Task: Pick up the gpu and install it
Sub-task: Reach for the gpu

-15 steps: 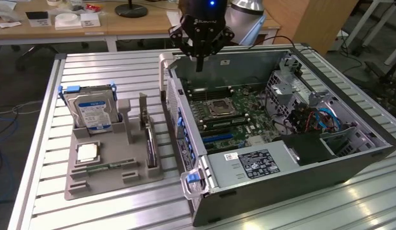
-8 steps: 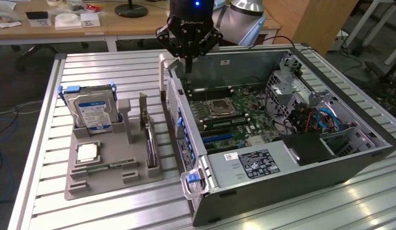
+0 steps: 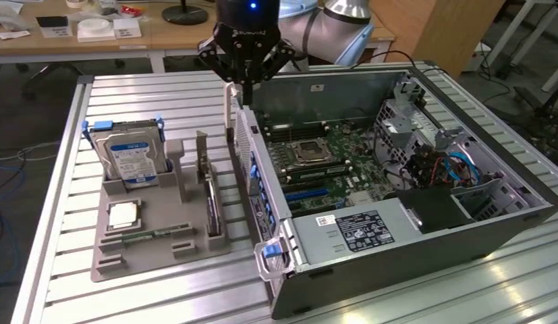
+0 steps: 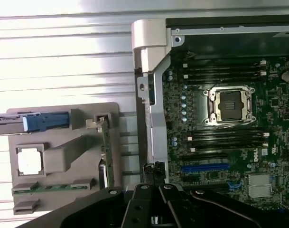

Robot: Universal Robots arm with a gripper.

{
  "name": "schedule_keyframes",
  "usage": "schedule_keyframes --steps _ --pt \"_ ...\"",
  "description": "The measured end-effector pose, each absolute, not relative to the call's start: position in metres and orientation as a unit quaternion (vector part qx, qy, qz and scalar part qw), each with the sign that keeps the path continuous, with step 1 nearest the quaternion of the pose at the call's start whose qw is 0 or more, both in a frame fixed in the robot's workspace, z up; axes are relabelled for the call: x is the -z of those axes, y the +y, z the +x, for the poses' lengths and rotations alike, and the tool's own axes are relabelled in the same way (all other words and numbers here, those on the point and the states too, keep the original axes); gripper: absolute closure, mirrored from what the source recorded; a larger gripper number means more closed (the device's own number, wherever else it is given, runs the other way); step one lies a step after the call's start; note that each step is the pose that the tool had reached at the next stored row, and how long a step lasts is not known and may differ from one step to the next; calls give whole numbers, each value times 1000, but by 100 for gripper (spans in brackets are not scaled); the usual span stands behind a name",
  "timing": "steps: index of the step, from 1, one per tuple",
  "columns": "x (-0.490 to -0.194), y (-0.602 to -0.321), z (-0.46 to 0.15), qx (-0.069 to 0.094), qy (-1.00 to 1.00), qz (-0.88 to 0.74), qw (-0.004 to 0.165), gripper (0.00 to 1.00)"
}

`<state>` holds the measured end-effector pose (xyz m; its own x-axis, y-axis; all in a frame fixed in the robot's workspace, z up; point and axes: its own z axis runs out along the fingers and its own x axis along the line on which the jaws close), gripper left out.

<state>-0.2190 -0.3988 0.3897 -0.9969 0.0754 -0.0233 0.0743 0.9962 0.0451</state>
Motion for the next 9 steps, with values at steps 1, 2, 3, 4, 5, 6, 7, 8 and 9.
schedule_keyframes --steps 1,2,3,4,5,6,7,8,9 --pt "-390 -399 -222 -22 999 37 12 89" --pt "-389 -399 -225 -22 999 37 12 89" --pt "-389 -399 -227 -22 999 37 12 89" --pt "-389 -399 -230 -22 999 37 12 89" --pt "-389 -399 -232 -22 999 37 12 89" --pt "-389 -399 -234 -22 999 37 12 89" --pt "-389 -399 -237 -22 999 37 13 89" --pt "-389 -399 -239 -22 999 37 13 89" --pt "-389 -399 -242 -22 999 37 12 89"
